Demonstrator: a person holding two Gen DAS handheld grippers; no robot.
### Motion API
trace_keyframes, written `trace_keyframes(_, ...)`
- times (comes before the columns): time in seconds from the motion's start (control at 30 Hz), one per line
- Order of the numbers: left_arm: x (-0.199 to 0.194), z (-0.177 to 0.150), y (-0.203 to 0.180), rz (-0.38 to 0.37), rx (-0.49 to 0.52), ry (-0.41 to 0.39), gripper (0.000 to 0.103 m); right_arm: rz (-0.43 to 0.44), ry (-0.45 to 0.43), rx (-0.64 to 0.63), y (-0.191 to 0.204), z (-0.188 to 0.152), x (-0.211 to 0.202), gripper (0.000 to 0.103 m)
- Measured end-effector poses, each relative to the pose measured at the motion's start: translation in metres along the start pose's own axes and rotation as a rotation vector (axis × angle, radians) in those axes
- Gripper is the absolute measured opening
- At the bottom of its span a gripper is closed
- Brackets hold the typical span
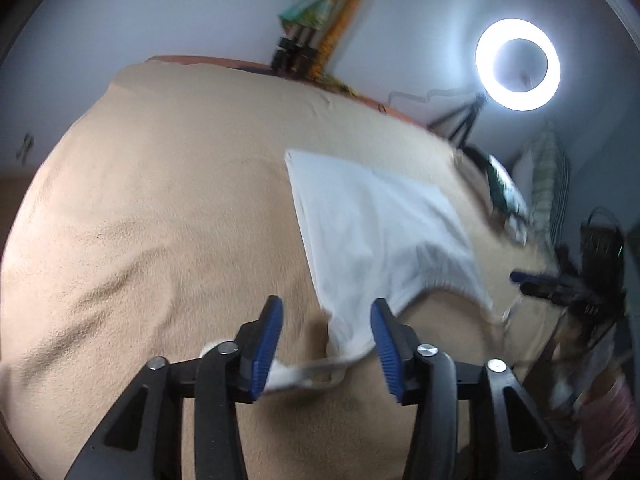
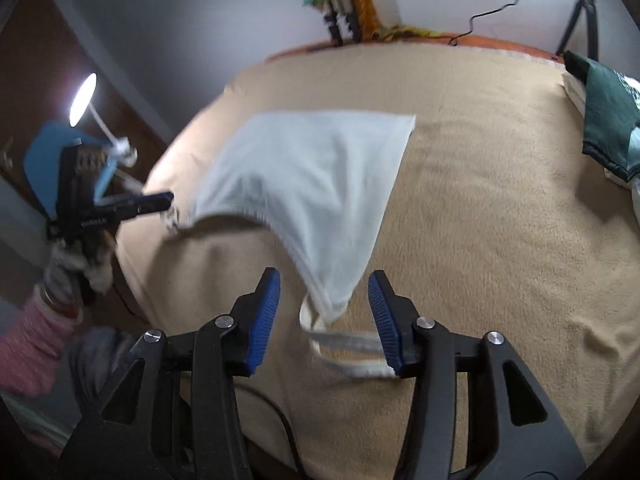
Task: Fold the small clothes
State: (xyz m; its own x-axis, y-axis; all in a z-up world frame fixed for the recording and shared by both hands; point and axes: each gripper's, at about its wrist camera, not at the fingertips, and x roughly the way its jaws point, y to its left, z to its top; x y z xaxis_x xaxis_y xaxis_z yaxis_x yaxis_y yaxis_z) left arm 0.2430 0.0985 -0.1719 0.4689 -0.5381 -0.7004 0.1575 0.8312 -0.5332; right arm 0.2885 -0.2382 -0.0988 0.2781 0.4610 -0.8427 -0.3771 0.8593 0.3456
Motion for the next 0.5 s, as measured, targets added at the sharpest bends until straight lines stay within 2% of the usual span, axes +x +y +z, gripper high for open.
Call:
trace_keyframes(0.13,0.019,0.016,0.026,-0.123,-0.202,-0.011,0.057,0.052,-0.067,0.148,-0.026,0.012,0.009,0.049)
trace_keyframes(0.23,0.039,0.021,0.036,-0.156,-0.280,0.016,0.057,0.098,-0.083,0.238,-0.040,0.017,0.023,0.049)
trace_keyframes(0.5,0.060,0.037,0.032,-0.185,-0.286,0.033,0.056,0.199,-0.095,0.400,-0.066,0.014,0.051,0.049)
